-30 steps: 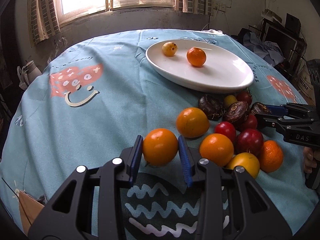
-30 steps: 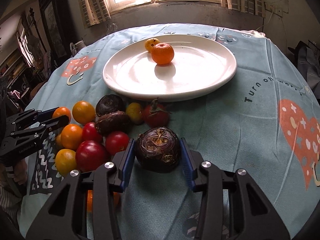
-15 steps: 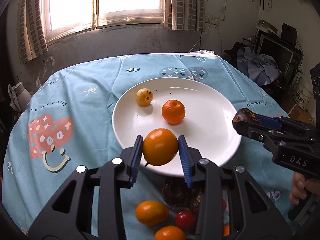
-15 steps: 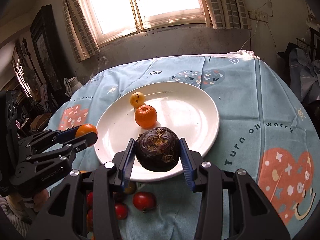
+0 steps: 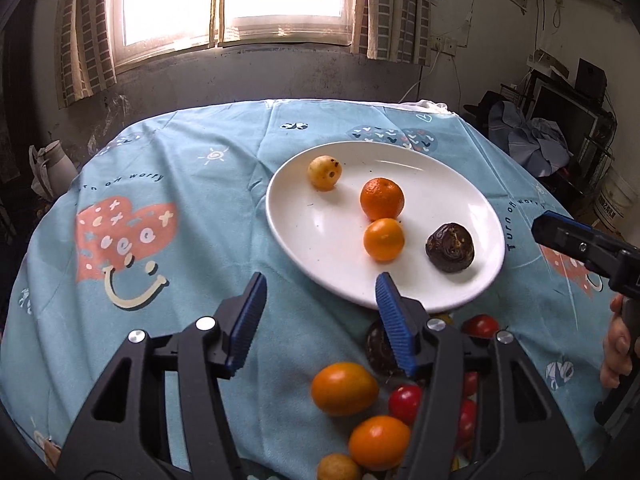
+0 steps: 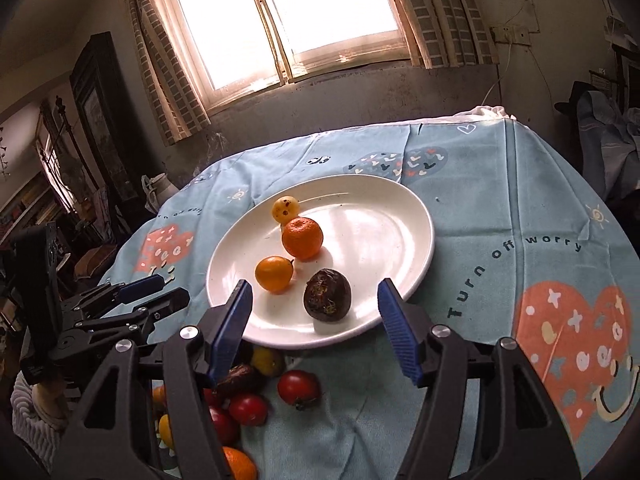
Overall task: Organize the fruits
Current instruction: 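Lower both held fruits onto the white plate and open both grippers, then grasp an orange with the left gripper while the right gripper grasps a red tomato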
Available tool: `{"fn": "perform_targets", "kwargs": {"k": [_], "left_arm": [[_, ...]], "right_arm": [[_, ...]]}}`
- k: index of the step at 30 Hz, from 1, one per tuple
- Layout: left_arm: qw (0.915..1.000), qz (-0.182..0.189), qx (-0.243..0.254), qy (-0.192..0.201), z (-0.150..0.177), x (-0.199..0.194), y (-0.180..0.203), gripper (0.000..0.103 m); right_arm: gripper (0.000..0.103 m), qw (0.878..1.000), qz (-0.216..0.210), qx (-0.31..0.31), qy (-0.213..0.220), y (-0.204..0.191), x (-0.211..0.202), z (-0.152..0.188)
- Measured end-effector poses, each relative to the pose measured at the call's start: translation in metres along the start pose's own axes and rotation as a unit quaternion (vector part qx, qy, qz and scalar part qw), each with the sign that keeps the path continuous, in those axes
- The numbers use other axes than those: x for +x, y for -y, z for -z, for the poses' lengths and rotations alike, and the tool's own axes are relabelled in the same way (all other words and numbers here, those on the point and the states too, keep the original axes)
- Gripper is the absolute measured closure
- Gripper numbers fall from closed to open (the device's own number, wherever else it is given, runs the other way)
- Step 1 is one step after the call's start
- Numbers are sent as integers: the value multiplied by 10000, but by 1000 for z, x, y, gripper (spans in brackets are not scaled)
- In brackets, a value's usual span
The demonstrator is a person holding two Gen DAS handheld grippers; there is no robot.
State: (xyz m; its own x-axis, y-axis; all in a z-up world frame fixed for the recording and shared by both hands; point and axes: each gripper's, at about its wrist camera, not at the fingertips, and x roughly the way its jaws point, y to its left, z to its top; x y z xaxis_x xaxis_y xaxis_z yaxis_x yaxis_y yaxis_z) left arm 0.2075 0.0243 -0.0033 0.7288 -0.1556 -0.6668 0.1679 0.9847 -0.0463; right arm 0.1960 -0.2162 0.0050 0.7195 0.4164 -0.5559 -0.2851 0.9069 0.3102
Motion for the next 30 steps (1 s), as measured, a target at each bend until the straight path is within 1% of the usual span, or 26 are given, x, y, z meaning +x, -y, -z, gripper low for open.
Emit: {"fn": "perform_targets", "kwargs": {"k": [3, 6, 11, 13, 14, 17, 19, 21, 23, 24, 26, 28, 30], "left_arm": [[10000, -80, -18, -52, 20, -12, -8, 45], [9998, -64, 46, -179, 35, -15, -8, 45], [9991, 100, 354, -215, 43, -14, 7, 45], [9985, 120, 410, -347, 47, -6, 9, 45], [9980, 150, 420, -438, 49, -1, 9, 45], [9977, 323, 362, -472, 49, 4, 7, 45], [9970, 500, 283, -528, 50, 7, 5, 45], [9954, 725, 237, -578, 50, 10, 6, 50], [9947, 817, 259, -572, 51, 11, 5, 55], [9937, 927, 215, -599, 51, 11, 4, 62], [9918, 1083, 72, -681, 50, 12, 0, 63], [9918, 1065, -16, -705, 50, 11, -5, 63], [9941, 845, -27, -677, 49, 12, -9, 63]], "right_arm": [[38, 10000, 17, -28, 43, -3, -14, 19], [38, 9999, 42, -117, -83, -7, -14, 32], [38, 9997, 25, -140, -177, -8, -12, 38], [38, 9997, 13, -129, -230, -7, -8, 39], [38, 9996, 6, -114, -266, -6, -7, 40], [38, 9993, 1, -86, -360, -4, -2, 42], [38, 9992, -5, -78, -379, -4, -1, 42], [38, 9992, 18, -76, -381, -4, -1, 43], [38, 9992, 23, -54, -385, -2, -1, 43], [38, 9992, 18, -42, -394, -2, 0, 43], [38, 9991, 15, -28, -418, -2, 1, 43], [38, 9990, 17, -17, -447, -1, 2, 44], [38, 9988, 49, -28, -489, -1, 4, 44]]}}
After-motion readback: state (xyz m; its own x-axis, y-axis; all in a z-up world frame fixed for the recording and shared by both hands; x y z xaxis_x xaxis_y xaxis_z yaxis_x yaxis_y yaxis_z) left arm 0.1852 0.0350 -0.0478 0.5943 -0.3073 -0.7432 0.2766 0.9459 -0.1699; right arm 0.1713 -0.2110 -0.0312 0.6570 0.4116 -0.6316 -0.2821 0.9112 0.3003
